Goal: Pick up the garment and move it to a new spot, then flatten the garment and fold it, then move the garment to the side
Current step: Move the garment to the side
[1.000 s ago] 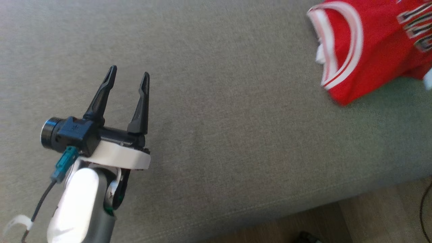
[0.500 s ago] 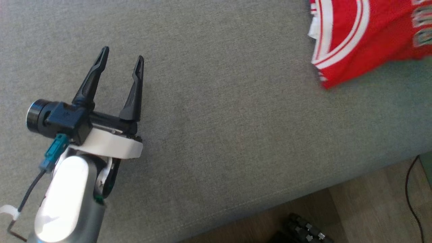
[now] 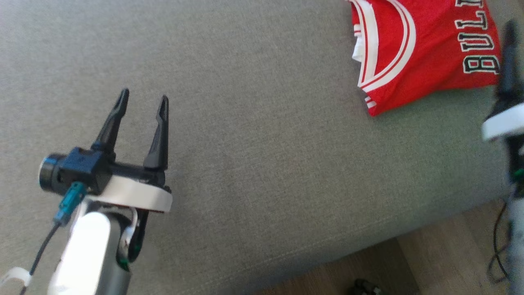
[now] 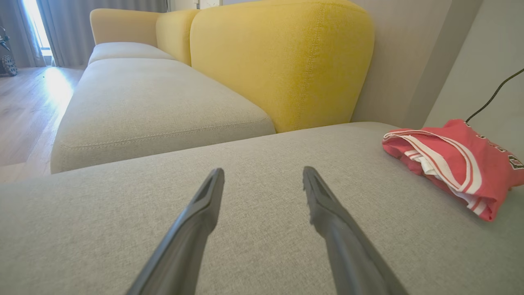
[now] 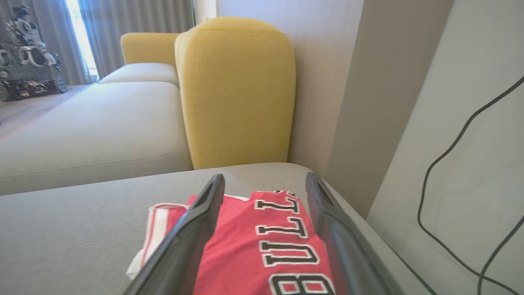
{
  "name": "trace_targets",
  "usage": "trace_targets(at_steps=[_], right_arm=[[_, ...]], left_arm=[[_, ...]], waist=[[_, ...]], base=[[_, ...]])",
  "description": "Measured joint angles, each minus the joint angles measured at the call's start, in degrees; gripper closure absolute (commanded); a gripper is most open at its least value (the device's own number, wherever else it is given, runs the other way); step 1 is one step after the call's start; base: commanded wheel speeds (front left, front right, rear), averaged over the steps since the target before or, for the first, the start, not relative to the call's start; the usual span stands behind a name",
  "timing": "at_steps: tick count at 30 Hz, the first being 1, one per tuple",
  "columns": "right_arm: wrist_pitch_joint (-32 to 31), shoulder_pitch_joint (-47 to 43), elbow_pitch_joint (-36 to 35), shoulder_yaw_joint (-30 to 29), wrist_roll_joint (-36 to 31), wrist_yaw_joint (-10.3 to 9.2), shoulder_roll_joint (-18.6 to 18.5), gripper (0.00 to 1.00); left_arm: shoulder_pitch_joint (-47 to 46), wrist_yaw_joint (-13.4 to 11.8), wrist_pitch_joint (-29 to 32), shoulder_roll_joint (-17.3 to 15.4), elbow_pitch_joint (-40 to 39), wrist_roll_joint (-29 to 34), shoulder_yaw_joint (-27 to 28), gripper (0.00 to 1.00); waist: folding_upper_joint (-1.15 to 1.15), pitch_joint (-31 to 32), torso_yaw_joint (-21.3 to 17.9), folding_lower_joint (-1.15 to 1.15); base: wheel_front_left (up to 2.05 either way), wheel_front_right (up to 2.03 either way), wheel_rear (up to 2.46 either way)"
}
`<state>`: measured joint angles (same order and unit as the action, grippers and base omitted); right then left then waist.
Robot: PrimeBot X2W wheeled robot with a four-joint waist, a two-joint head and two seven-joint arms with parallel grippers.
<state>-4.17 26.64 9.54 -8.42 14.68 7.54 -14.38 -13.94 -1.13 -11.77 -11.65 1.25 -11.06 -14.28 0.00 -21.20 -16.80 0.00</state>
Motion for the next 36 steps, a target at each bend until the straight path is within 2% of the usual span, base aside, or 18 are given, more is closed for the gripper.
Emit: trace_targets(at_steps=[3,6,12,20,26,36], right_arm=[[1.0,-6.8,-6.0,3.0,-1.7,0.0,4.3,0.0],[1.2,-11.0,-8.8,5.5,-2.1,0.0,6.5,0.0],[1.2,-16.2,-10.4,9.1,-2.7,0.0,9.0,0.0],[1.5,-20.8,-10.4,12.0,-3.7,0.0,10.4,0.0],[1.7,-23.9,-10.5,12.0,-5.8,0.0,10.8,0.0],[1.6,-29.4,-12.2,11.0,-9.2,0.0,11.5,0.0]], left_arm=[[2.2,-0.8,-0.5,0.9,0.8,-1.1,0.1,0.0],[3.6,-1.3,-0.9,1.4,1.2,-1.7,0.2,0.0],[5.9,-1.6,-1.7,3.0,2.8,-2.8,0.2,0.0],[10.0,-3.4,-2.0,2.8,3.9,-3.8,2.1,0.0],[13.0,-3.4,-2.0,2.6,4.1,-4.2,2.0,0.0],[17.2,-3.9,-1.9,1.7,4.5,-4.2,1.5,0.0]], waist=[[0.0,2.7,1.0,0.0],[0.0,4.5,2.7,0.0],[0.0,7.5,8.0,0.0],[0.0,12.0,14.6,0.0],[0.0,15.7,16.3,0.0],[0.0,20.6,16.4,-0.01]], base=[[0.0,0.0,0.0],[0.0,0.0,0.0],[0.0,0.0,0.0],[0.0,0.0,0.0],[0.0,0.0,0.0],[0.0,0.0,0.0]])
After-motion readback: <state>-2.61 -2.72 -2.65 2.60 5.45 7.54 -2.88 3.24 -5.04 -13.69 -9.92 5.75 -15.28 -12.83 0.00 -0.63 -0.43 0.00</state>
